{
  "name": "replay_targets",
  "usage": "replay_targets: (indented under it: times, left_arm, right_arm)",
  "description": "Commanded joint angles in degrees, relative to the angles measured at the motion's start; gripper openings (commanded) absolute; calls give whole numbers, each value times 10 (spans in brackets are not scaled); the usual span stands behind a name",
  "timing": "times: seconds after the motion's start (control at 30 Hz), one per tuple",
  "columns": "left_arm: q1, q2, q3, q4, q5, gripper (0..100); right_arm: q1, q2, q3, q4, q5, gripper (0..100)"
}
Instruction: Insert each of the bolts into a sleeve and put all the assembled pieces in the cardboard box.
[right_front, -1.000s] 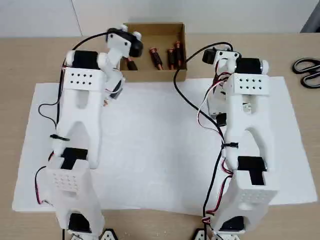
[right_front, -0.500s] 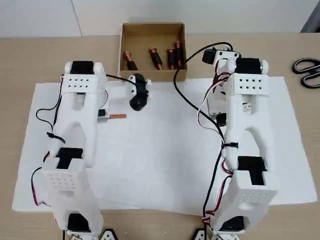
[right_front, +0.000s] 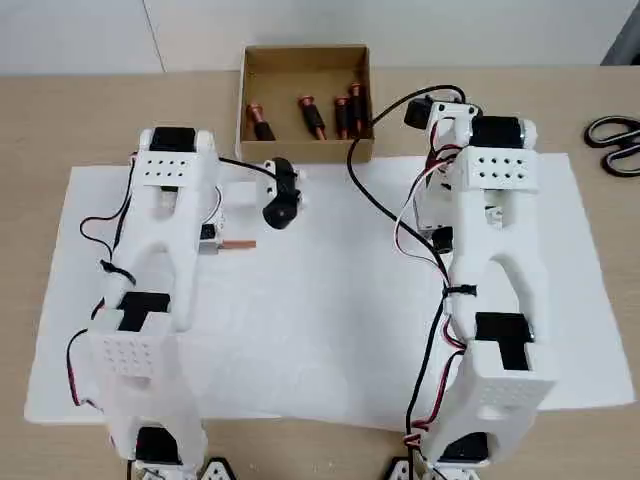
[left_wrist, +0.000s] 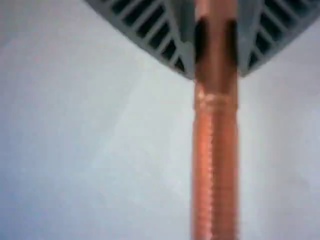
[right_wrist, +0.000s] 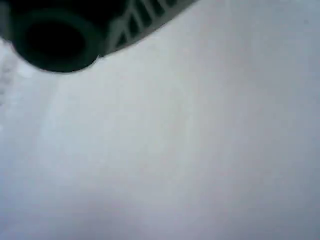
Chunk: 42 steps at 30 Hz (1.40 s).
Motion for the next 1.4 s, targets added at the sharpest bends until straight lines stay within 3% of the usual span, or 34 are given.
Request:
replay_targets:
  times: [0.0, 0.13, 0.3, 0.43, 0.73, 0.8, 0.9, 1.0, 1.13, 1.2, 1.37]
  left_arm:
    - [4, -4, -5, 3, -171, 91]
    - [4, -10, -17, -12, -156, 91]
    - [-1, -11, -186, -21, -40, 91]
    - [9, -11, -312, 11, 146, 91]
    - [-30, -18, -343, 11, 721, 93]
    - [-31, -49, -342, 12, 795, 93]
    - [-25, -123, -341, 12, 811, 93]
    - [-8, -208, -295, 12, 814, 93]
    - [11, -310, -127, 11, 843, 93]
    - [18, -347, -44, 11, 910, 93]
    - [9, -355, 76, 3, 1190, 93]
  right_arm:
    - [3, -38, -3, 2, 2, 3]
    - [3, -38, -3, 2, 2, 3]
    - [3, -38, -3, 2, 2, 3]
    - [3, -38, -3, 1, 2, 3]
    - [3, -39, -3, 1, 2, 3]
    - [2, -39, -3, 1, 2, 3]
    - [2, -40, -3, 1, 2, 3]
    - [2, -40, -3, 1, 2, 3]
    - [2, -41, -3, 1, 2, 3]
    - [2, -40, -3, 1, 2, 3]
    - [0, -40, -3, 1, 1, 3]
